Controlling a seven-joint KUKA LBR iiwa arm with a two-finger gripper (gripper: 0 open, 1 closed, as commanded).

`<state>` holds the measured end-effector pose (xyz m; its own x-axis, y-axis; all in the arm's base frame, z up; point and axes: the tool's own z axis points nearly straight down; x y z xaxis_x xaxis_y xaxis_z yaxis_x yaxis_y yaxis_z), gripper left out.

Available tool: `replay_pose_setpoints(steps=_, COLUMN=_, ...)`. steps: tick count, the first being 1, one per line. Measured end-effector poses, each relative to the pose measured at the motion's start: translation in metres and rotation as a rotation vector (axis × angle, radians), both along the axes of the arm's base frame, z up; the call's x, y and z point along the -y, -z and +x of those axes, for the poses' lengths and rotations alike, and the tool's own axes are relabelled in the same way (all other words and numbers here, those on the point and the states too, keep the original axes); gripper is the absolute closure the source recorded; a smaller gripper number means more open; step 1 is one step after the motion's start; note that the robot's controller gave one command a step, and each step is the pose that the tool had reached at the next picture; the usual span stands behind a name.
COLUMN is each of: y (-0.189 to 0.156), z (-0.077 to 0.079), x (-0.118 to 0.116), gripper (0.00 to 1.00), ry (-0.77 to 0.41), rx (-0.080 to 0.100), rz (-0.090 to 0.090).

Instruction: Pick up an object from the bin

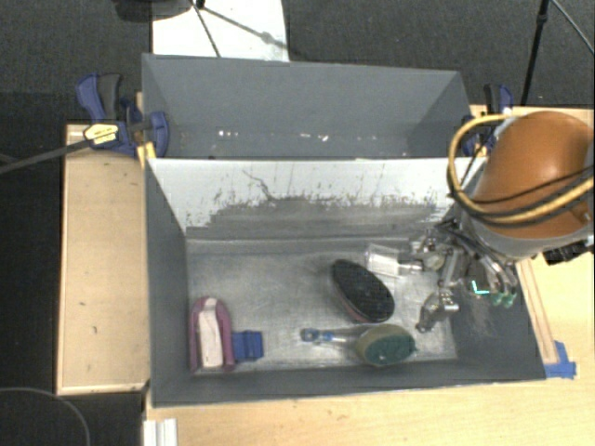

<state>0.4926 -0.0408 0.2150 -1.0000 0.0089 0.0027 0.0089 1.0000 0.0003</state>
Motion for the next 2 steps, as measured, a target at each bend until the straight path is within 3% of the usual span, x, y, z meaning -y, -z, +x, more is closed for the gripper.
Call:
replay_pose_setpoints(steps=1, y=0.1377, z=0.0524, x=-0.0452, gripper=0.00, ry=-0.149, rx=0.001, rz=0.002)
replay_pose_setpoints(steps=2, y=0.1342, z=0.0532, x=-0.0437, gripper=1.00, ry=-0.149, rx=0.005, rz=0.000)
